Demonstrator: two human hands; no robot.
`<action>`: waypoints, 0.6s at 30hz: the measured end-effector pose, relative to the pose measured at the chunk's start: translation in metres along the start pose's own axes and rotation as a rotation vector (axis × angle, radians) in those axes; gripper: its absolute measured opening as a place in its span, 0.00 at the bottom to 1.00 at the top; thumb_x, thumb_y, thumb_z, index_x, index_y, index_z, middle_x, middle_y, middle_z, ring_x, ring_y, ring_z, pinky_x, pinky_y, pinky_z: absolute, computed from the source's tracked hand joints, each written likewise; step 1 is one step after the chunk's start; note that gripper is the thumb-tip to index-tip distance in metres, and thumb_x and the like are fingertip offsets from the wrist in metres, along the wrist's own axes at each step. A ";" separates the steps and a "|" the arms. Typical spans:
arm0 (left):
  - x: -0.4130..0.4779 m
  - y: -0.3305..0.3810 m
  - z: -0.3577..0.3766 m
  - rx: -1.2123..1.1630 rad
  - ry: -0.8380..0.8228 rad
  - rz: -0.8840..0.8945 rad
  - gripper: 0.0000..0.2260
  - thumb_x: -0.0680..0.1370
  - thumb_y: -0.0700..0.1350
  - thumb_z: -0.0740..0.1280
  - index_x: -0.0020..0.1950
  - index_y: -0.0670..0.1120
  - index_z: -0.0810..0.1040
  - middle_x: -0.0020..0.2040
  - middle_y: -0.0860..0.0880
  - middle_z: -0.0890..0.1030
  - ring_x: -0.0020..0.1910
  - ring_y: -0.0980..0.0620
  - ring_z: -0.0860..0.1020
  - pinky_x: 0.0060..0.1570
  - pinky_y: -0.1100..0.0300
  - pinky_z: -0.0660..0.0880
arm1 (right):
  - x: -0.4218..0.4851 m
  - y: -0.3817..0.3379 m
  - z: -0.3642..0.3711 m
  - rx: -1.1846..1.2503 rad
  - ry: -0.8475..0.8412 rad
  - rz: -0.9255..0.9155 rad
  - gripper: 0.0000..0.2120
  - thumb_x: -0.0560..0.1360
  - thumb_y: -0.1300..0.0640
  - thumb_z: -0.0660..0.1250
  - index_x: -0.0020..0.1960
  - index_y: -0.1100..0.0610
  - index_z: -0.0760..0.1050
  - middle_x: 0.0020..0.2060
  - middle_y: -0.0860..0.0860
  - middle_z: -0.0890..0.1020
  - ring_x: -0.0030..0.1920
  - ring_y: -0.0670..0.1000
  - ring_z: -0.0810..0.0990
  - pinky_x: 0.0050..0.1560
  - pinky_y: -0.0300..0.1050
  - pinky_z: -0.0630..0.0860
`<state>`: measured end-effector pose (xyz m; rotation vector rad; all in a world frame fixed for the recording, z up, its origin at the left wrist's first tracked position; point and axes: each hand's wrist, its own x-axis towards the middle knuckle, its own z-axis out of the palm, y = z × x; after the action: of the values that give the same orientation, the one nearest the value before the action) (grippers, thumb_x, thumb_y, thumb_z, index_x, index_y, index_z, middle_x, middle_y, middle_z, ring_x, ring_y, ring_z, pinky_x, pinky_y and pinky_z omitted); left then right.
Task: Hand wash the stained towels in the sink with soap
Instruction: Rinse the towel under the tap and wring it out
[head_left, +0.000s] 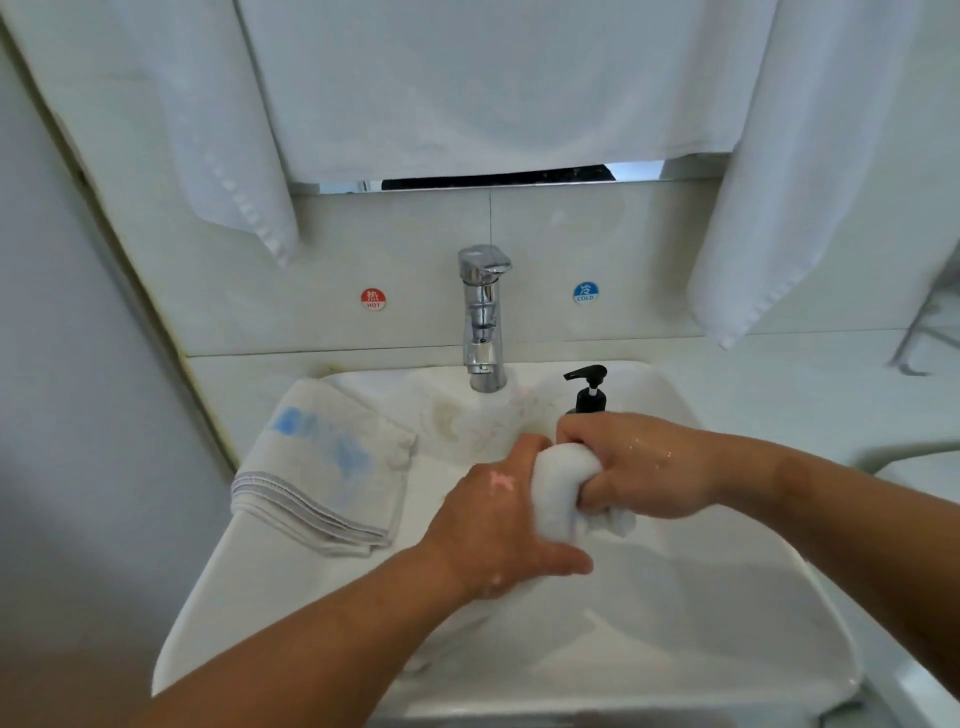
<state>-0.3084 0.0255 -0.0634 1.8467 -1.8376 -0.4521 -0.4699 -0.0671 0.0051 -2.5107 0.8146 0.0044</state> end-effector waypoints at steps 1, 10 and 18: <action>0.002 -0.001 0.002 0.072 -0.011 -0.007 0.33 0.62 0.61 0.76 0.62 0.56 0.68 0.51 0.52 0.81 0.48 0.48 0.80 0.47 0.52 0.79 | 0.000 0.003 0.002 -0.012 -0.019 0.023 0.13 0.72 0.58 0.72 0.43 0.47 0.68 0.40 0.44 0.76 0.38 0.42 0.74 0.36 0.35 0.69; 0.010 0.001 -0.017 0.257 -0.044 0.241 0.09 0.74 0.46 0.71 0.50 0.51 0.74 0.46 0.54 0.74 0.45 0.50 0.77 0.43 0.61 0.73 | 0.000 0.007 0.015 0.582 -0.269 0.286 0.32 0.61 0.36 0.77 0.59 0.53 0.79 0.52 0.54 0.82 0.51 0.56 0.82 0.51 0.56 0.80; 0.006 -0.018 -0.010 0.477 -0.126 0.196 0.18 0.76 0.50 0.72 0.63 0.51 0.70 0.53 0.48 0.81 0.47 0.47 0.79 0.44 0.54 0.79 | 0.008 -0.001 0.041 0.479 -0.360 0.325 0.17 0.71 0.60 0.77 0.57 0.62 0.78 0.35 0.52 0.78 0.29 0.48 0.74 0.27 0.39 0.68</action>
<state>-0.2879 0.0204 -0.0650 1.9341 -2.3418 -0.0593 -0.4565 -0.0517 -0.0315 -1.8405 0.9297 0.3223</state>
